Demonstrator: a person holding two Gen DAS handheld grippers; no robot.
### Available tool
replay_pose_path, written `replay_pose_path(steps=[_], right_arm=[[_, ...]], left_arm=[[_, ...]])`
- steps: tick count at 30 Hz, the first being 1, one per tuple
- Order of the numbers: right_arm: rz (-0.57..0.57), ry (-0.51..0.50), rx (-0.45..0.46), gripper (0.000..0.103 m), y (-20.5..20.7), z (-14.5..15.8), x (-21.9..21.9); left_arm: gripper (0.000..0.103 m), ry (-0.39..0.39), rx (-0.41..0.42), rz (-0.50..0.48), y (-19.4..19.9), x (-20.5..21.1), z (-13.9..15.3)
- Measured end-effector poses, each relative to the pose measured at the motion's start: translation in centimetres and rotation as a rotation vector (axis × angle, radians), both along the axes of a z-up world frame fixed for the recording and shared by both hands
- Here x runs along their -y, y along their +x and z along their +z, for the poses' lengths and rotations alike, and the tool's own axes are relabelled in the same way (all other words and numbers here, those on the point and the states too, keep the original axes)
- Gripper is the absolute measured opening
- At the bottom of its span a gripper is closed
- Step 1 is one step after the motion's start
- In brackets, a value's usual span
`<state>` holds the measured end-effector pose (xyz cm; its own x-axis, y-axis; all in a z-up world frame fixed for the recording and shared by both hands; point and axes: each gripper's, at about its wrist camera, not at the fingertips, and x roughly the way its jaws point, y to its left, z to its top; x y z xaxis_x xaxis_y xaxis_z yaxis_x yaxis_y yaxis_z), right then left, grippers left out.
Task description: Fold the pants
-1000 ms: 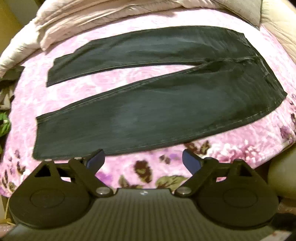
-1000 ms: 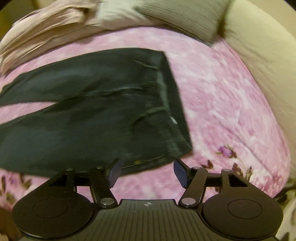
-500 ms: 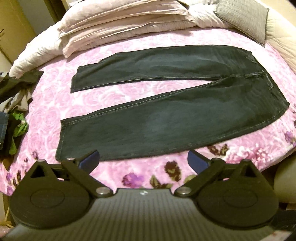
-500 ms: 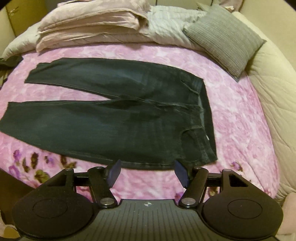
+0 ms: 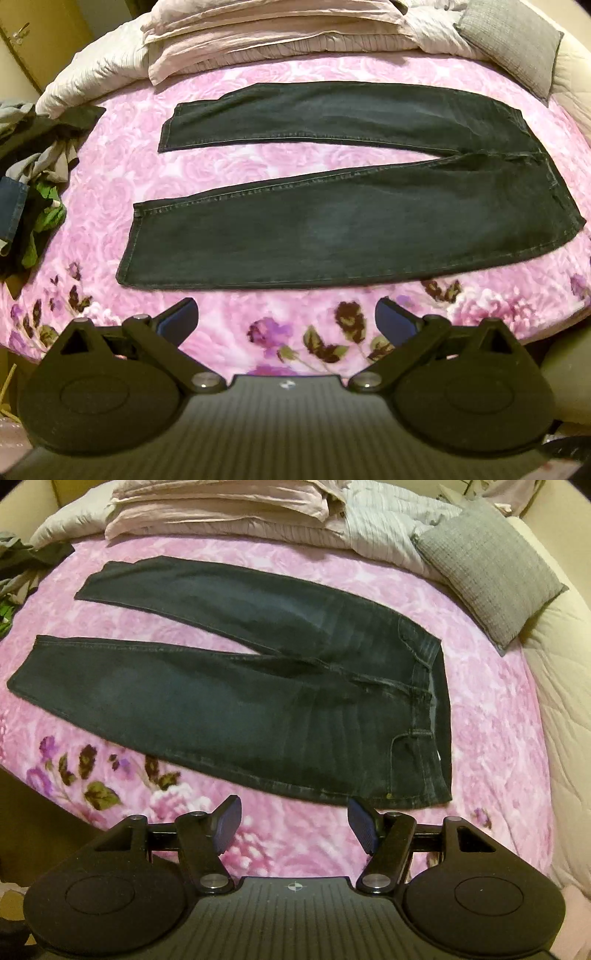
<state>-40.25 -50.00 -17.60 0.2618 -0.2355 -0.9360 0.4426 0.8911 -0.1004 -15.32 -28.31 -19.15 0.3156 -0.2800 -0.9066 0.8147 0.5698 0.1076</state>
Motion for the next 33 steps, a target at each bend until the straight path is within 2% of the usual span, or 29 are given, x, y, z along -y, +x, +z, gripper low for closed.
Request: replay_pose_path(steps=[11,33], right_arm=[[-0.02,0.015,0.017,0.061,0.2,0.4,-0.7],[-0.024,0.016,0.02,0.061,0.8,-0.1,-2.4]], left_arm=[[0.1,-0.003,-0.021,0.014,-0.5,1.1,0.3],[0.101,-0.008,-0.023,0.017,0.0,0.1,0.2]])
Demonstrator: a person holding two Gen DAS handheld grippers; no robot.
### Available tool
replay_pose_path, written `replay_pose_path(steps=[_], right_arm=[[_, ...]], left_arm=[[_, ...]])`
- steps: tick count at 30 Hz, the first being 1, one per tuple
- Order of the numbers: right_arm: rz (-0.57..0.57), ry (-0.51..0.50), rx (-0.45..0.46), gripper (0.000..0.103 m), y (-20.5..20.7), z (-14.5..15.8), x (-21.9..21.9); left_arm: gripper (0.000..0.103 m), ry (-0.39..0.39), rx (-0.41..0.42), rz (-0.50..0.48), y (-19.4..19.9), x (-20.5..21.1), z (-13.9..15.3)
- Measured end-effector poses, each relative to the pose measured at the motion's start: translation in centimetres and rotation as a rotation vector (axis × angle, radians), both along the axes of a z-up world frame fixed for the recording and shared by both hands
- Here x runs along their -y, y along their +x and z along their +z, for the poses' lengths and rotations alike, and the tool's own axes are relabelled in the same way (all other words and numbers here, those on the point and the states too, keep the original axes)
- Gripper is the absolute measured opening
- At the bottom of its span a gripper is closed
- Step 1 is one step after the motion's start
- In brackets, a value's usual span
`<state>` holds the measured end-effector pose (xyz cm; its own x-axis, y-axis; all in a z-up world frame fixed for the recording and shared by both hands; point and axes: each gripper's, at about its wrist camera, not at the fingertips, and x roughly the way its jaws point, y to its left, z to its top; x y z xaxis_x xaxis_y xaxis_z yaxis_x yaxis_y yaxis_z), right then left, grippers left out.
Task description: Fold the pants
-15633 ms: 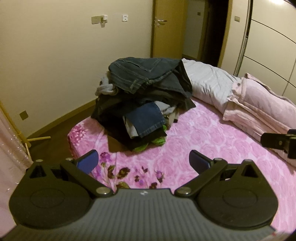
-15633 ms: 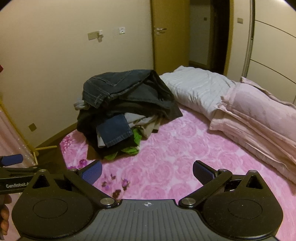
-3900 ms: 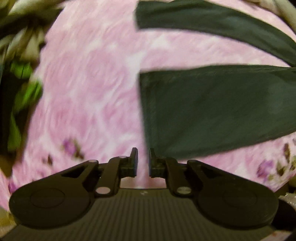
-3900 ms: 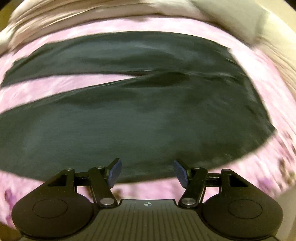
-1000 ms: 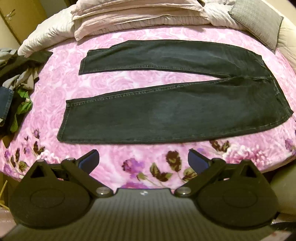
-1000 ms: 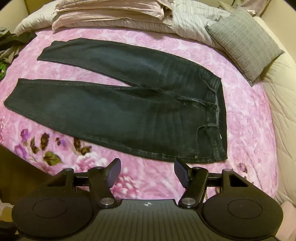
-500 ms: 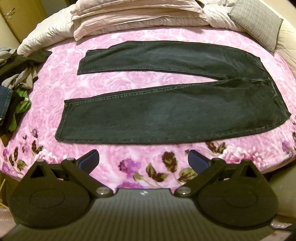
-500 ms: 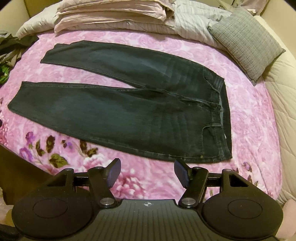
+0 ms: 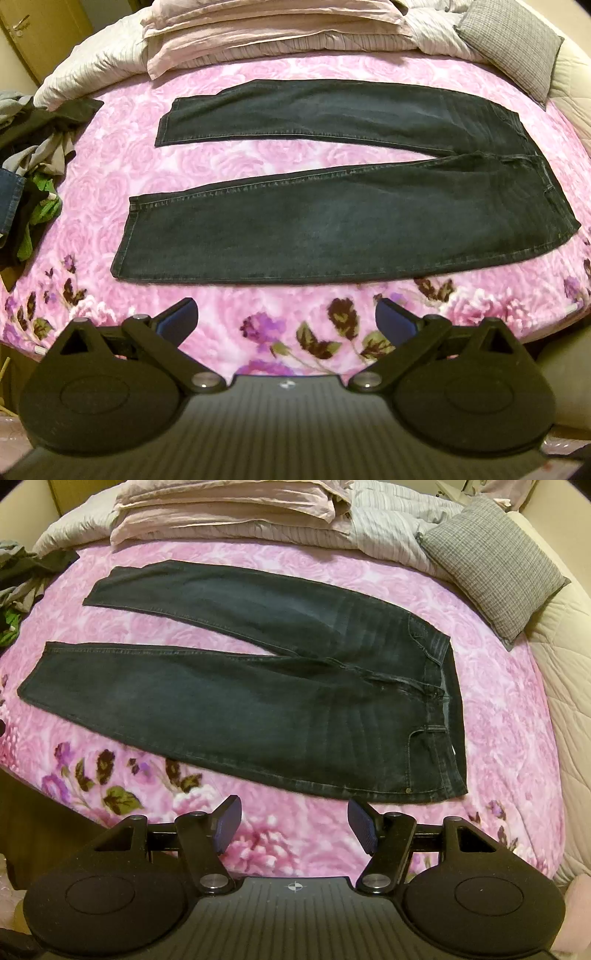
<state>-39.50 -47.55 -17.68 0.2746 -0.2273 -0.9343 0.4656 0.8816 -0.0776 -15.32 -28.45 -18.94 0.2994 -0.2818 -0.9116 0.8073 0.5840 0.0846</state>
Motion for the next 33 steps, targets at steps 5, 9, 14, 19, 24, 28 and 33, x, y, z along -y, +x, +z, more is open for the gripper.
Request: replay_pose_path(steps=[5,9,14,19,24,28,33], right_arm=[[-0.008,-0.002,-0.007,0.061,0.4,-0.1,-0.4],[-0.018,-0.006,-0.017,0.061,0.7,-0.3,-0.4],[-0.038,-0.009,-0.028,0.061,1.2,-0.7,0.0],[-0.062,-0.002,-0.035,0.061,1.9,-1.3,1.0],[-0.059,0.016,-0.057,0.061,3.1,-2.7,4.0],[-0.032,0.028,-0.064,0.061,4.6,-4.2,8.7],[0.034,0.031,-0.047,0.061,7.9,-6.2,17.4]], left_arm=[[0.101,-0.001,-0.008,-0.009,0.5,-0.2,-0.4],[0.101,0.002,-0.015,-0.025,1.3,0.0,-0.9],[0.101,0.013,-0.019,-0.052,2.3,0.8,-1.6],[0.101,0.028,-0.03,-0.07,3.7,2.5,-2.4],[0.101,0.051,-0.041,-0.085,5.5,6.3,-3.5],[0.101,0.058,-0.038,-0.095,8.1,10.6,-4.2],[0.1,0.083,0.009,-0.151,12.9,17.6,-5.3]])
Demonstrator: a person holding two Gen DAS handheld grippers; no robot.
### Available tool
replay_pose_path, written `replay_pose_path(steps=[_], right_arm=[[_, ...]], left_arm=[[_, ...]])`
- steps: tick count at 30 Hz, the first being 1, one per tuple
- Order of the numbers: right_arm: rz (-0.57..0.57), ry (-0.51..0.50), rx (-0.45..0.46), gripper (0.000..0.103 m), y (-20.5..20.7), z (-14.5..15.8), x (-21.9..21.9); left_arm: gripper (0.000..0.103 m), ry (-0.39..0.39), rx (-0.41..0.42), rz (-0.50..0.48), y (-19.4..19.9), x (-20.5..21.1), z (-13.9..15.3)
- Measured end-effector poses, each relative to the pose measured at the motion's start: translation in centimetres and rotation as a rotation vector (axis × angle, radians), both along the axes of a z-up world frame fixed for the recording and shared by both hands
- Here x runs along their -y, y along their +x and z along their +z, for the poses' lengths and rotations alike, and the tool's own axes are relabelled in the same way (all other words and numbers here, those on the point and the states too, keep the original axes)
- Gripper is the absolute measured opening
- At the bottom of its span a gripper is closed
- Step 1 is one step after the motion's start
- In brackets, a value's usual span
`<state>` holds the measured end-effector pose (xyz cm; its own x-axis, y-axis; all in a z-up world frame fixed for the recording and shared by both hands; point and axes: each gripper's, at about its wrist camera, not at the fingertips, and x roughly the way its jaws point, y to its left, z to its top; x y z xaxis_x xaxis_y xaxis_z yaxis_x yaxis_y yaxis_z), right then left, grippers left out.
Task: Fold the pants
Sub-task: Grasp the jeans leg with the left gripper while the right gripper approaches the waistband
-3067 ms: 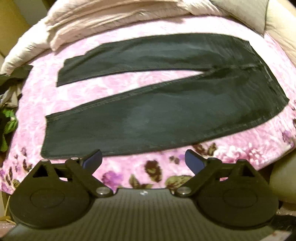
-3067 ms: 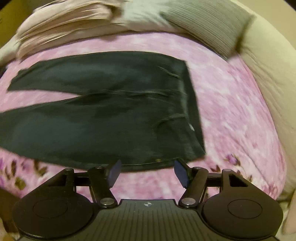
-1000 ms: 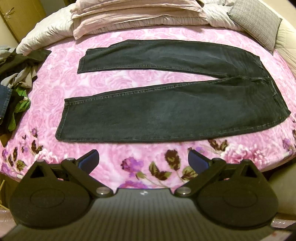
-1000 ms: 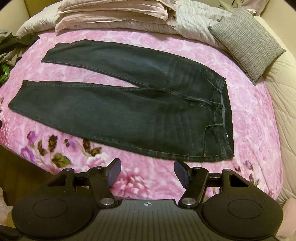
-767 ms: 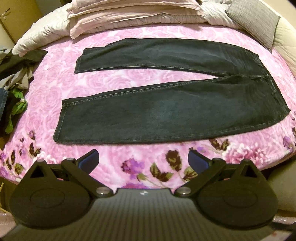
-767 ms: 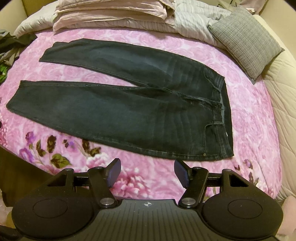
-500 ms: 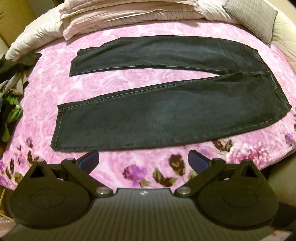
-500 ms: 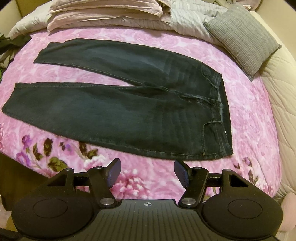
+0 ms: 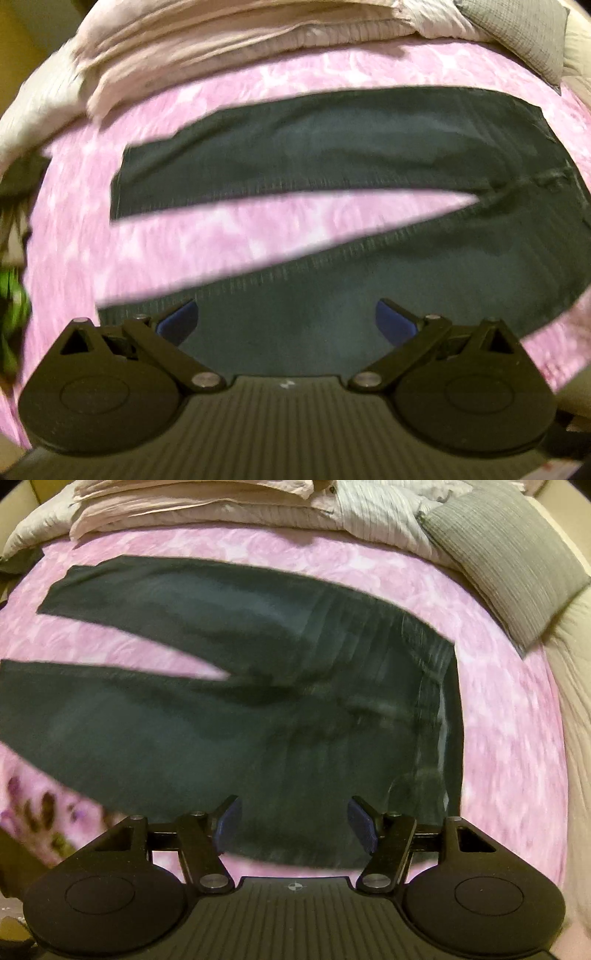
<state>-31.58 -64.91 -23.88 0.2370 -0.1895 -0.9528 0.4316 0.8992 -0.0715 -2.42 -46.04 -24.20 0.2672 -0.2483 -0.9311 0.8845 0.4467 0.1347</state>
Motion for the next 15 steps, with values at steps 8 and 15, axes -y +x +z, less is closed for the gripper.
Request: replay_pose_path(steps=[8,15], right_arm=[[0.182,-0.086,-0.021,0.061,7.3,-3.3,12.9],[0.261,-0.142,-0.013,0.06,13.6,-6.4,19.0]], left_arm=[[0.093,0.025,0.109,-0.193,10.5,9.9,-2.9],[0.076,0.061,0.165,-0.301,23.1,12.7,-7.4]])
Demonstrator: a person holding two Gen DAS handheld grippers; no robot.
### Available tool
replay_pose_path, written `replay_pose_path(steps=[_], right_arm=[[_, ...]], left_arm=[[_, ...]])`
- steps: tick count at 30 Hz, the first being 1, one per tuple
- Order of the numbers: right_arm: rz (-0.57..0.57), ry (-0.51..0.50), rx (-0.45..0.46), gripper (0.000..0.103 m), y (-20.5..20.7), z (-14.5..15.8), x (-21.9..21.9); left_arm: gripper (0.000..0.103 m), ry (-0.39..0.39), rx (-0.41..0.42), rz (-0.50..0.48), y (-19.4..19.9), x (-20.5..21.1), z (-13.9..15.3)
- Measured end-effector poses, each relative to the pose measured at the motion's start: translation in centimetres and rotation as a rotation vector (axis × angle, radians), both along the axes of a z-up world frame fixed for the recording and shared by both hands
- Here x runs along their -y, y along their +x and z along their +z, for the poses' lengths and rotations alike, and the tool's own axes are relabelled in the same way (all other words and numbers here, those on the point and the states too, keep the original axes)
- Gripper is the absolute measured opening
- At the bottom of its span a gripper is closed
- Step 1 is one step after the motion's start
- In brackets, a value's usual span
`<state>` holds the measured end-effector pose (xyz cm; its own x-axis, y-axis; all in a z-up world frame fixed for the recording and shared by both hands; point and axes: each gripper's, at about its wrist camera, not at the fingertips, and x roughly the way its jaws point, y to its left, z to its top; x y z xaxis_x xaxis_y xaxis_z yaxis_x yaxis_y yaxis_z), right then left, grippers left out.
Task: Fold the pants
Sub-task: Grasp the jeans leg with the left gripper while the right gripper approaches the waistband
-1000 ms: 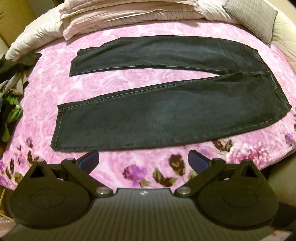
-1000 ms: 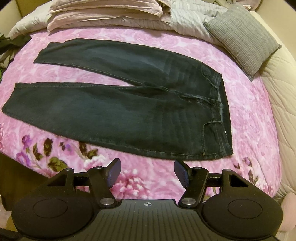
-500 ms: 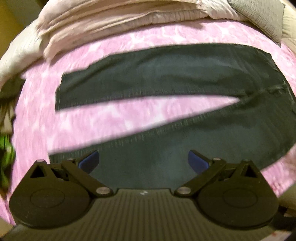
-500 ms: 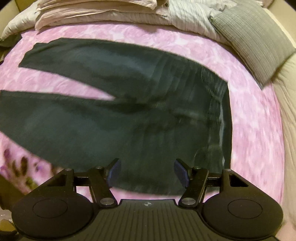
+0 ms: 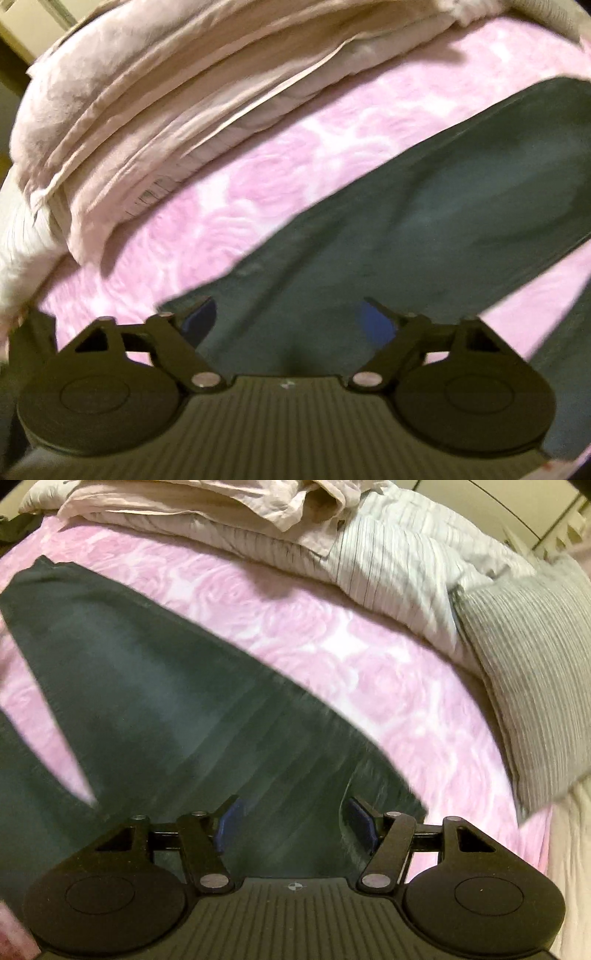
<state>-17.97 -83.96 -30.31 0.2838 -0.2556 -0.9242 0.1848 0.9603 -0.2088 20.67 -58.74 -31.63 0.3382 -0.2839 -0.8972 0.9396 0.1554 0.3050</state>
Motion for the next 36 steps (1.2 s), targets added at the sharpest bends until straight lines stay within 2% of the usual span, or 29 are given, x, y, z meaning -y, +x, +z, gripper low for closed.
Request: replay_pose_path(steps=[3,8,11,15,19,22,24,26,27,30,36], right_arm=[[0.002,-0.021,0.001,0.06,2.6,-2.0,1.1],[-0.037,-0.04,0.021,0.06,6.0,-5.3,2.0],[-0.048,-0.047,0.025,0.06,7.7,-6.6,2.0],[-0.042,-0.055,0.016,0.06,9.1,-8.0,1.8],[-0.058,-0.058,-0.002,0.06,9.7,-9.1,2.2],[-0.055,-0.058,-0.019,0.06,9.8,-9.7,2.4],[-0.057,-0.059,-0.022,0.06,9.6,-9.8,2.6],[-0.061,-0.055,-0.022,0.06,9.4,-9.8,2.7],[-0.06,-0.056,-0.02,0.06,9.3,-9.7,2.8],[-0.06,-0.055,-0.015,0.06,8.8,-9.3,3.3],[-0.058,-0.055,-0.008,0.06,6.8,-7.7,5.4]], left_arm=[[0.071,0.052,0.014,-0.085,4.4,0.6,-3.1],[0.052,0.145,0.013,-0.217,10.0,1.8,-8.2],[0.052,0.187,-0.007,-0.263,12.3,2.3,-10.0],[0.051,0.242,-0.09,-0.347,14.2,2.2,-11.7],[0.056,0.273,-0.15,-0.41,15.5,2.8,-12.2],[0.05,0.328,-0.175,-0.468,15.6,3.5,-12.5],[0.034,0.38,-0.188,-0.511,15.2,4.0,-12.5],[0.007,0.42,-0.177,-0.526,14.9,4.1,-12.5],[0.003,0.434,-0.169,-0.527,14.8,4.0,-12.5],[0.002,0.422,-0.14,-0.502,14.5,3.0,-11.9],[0.001,0.311,-0.04,-0.399,12.5,-0.1,-8.4]])
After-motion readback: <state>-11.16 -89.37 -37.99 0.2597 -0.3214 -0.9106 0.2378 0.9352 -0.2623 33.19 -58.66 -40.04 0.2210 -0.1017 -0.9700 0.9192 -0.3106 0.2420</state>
